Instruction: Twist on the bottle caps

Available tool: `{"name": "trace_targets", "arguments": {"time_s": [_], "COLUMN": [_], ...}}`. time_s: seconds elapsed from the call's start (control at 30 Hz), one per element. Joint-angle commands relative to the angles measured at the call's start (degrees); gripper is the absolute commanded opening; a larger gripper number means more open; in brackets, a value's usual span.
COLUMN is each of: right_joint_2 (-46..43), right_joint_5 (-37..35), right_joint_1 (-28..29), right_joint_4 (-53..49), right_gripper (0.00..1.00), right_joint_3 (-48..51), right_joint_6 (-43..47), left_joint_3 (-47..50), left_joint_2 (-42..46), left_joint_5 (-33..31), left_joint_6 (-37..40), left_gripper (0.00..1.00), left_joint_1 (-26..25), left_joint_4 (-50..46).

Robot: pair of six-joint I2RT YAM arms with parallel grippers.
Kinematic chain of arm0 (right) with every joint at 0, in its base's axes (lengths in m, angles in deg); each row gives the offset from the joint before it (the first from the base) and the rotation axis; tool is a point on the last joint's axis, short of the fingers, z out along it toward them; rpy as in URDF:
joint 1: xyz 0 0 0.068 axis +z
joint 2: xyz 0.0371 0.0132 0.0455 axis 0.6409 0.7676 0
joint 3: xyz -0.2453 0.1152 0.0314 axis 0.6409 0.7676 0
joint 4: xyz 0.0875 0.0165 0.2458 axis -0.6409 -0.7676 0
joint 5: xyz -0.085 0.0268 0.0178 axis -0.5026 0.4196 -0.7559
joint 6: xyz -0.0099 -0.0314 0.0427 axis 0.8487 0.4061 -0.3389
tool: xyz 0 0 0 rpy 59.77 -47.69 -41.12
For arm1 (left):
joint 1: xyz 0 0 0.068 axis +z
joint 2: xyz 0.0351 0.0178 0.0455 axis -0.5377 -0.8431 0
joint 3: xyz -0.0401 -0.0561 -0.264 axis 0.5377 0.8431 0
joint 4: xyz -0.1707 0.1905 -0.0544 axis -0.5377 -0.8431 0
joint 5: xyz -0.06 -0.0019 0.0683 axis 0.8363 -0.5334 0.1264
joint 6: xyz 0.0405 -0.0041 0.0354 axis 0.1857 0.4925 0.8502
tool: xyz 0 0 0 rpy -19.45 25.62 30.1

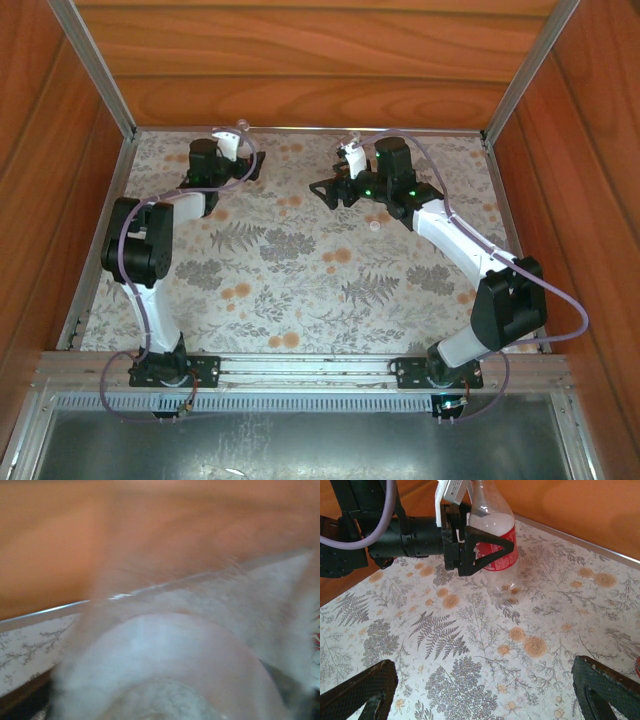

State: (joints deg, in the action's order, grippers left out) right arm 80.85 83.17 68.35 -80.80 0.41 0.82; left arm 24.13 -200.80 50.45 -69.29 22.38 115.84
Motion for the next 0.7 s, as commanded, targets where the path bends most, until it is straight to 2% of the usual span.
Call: {"name": "trace_targets", "arguments": {"time_s": [0.0,0.37,0.53,0.67], "right_joint_2": [-1.87,-5.44,-10.03,-14.55], "right_joint_5": [0.80,-1.18,-8.95,-16.12], "right_joint_1": [0.07,-0.04,-1.22,-1.60], "right_joint_4": [-0.04,2.79,5.70,6.74], "right_gripper": [0.95,0.95,0.95,0.97], "right_joint_3": [1.36,6.11,12.96,19.42], "right_joint_6": [-0.17,-2.64,-8.15,-11.03], "left_joint_3": [-1.03,4.83,10.44,15.95], "left_joint_2": [-0.09,5.41,10.62,15.49], "left_joint_5": [2.34,7.11,14.11,14.61], "left_joint_6": [-0.48,3.86,6.89,12.44], "left_gripper": [0.78,0.76,0.76,0.77], "left_joint_1": [0.32,0.15,-2.67,-8.67], "left_joint_4": [-0.20,-0.15,-0.14,-0.16]}}
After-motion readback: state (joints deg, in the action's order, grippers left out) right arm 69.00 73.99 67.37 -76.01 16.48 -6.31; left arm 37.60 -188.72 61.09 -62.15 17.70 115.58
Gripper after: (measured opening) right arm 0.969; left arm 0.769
